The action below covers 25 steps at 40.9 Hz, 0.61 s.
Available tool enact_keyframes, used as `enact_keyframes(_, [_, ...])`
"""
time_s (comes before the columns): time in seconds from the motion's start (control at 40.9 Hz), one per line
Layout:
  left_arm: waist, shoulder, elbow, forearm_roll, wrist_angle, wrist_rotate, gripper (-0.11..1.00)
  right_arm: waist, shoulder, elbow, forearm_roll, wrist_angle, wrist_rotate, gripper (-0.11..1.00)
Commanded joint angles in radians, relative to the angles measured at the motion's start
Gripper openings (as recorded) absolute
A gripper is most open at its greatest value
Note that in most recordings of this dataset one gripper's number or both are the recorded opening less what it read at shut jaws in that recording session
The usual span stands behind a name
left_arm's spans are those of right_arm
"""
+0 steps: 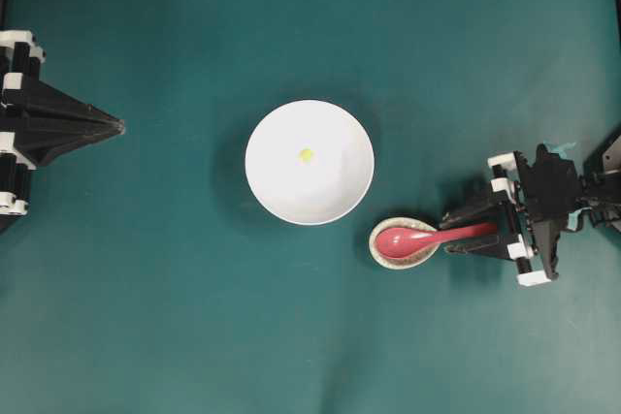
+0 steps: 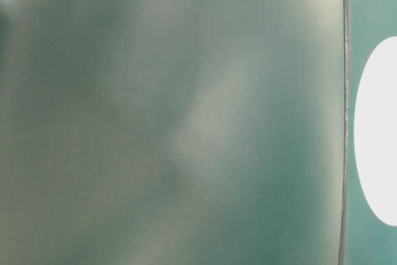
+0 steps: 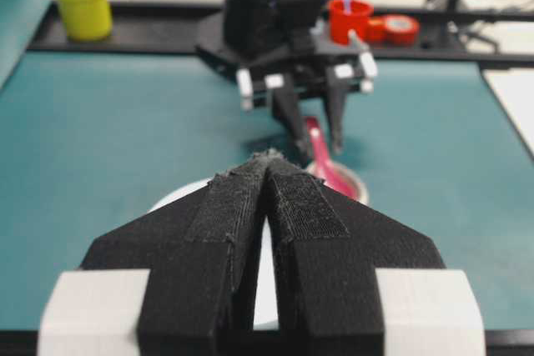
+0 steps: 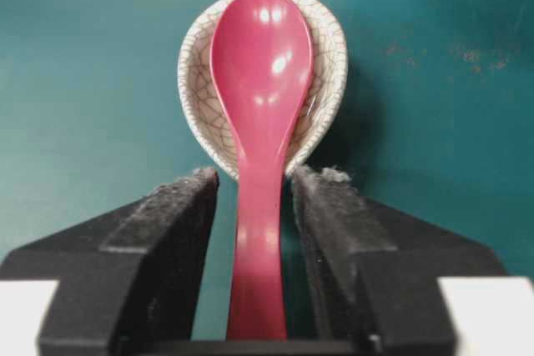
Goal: Scoop the yellow hexagonal prism block from the bowl with a spoon using the right arm.
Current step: 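Lift the red spoon from its rest and carry it over the bowl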
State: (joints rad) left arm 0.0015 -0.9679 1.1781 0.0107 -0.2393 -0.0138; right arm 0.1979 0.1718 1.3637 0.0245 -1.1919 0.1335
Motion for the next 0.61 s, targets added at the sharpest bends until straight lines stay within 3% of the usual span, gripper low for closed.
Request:
enact_keyframes(0.0, [0.002, 0.008, -0.015, 0.003, -0.005, -0.002, -0.01, 0.005, -0.008, -0.003, 0.005, -0.011, -0.002, 0.42])
enact_keyframes(0.171, [0.002, 0.008, -0.015, 0.003, -0.005, -0.002, -0.01, 0.005, -0.008, -0.002, 0.026, -0.011, -0.002, 0.24])
enact_keyframes(0.391, [0.002, 0.008, -0.015, 0.003, -0.003, -0.003, -0.01, 0.005, -0.06, -0.008, 0.048, 0.006, 0.0, 0.24])
enact_keyframes(0.587, [0.002, 0.008, -0.017, 0.003, 0.002, -0.003, -0.01, -0.002, -0.202, -0.035, 0.048, 0.158, -0.006, 0.24])
